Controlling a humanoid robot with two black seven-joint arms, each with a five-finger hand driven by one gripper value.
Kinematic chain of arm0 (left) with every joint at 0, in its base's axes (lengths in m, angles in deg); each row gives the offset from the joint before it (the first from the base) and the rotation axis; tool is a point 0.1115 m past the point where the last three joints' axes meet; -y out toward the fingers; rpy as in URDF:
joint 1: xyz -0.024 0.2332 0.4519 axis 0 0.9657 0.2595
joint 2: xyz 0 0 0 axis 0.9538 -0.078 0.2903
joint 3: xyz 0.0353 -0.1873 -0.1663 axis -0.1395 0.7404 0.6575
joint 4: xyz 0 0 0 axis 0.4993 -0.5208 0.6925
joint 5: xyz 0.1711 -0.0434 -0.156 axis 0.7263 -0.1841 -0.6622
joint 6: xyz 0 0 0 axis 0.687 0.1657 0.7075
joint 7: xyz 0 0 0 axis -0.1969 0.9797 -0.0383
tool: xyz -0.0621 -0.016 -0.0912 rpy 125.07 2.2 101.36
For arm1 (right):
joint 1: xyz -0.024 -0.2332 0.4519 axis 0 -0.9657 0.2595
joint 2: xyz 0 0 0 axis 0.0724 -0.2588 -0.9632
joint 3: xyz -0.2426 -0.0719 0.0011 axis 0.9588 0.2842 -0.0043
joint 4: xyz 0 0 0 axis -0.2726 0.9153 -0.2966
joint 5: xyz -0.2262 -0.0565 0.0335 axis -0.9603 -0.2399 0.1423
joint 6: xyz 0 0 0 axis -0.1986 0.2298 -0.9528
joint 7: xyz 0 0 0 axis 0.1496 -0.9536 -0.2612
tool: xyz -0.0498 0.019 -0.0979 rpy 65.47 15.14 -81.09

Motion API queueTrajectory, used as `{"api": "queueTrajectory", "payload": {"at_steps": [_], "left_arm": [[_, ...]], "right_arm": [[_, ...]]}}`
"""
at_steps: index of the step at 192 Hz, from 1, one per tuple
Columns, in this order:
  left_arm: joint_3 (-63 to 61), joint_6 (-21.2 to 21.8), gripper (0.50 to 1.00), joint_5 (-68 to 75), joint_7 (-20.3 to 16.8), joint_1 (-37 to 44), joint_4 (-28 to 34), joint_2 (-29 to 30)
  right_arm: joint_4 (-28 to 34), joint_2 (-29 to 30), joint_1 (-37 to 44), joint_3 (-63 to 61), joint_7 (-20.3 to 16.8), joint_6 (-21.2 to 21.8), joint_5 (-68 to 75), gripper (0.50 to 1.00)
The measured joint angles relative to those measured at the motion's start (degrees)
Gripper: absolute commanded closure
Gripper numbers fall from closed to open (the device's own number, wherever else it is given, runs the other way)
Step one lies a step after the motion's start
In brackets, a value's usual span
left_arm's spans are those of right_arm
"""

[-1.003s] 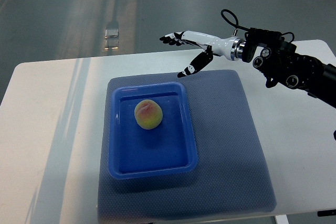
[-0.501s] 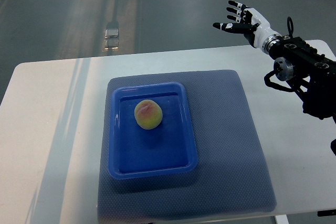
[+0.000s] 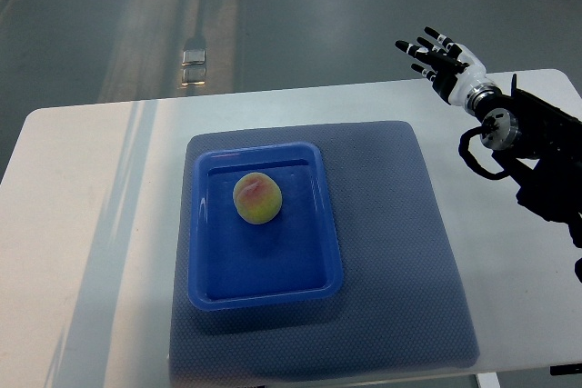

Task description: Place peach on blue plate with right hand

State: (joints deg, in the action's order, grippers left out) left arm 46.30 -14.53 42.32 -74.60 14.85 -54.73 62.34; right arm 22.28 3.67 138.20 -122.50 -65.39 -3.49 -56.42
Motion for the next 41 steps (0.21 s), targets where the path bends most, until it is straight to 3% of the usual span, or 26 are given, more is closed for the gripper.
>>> {"api": "queueTrajectory", "payload": {"at_steps": [41], "left_arm": [[0.0,0.0,0.5,0.0,0.0,0.0,-0.2,0.0]], "right_arm": [[0.0,0.4,-0.2,0.0,0.4,0.4,0.1,0.568]]}}
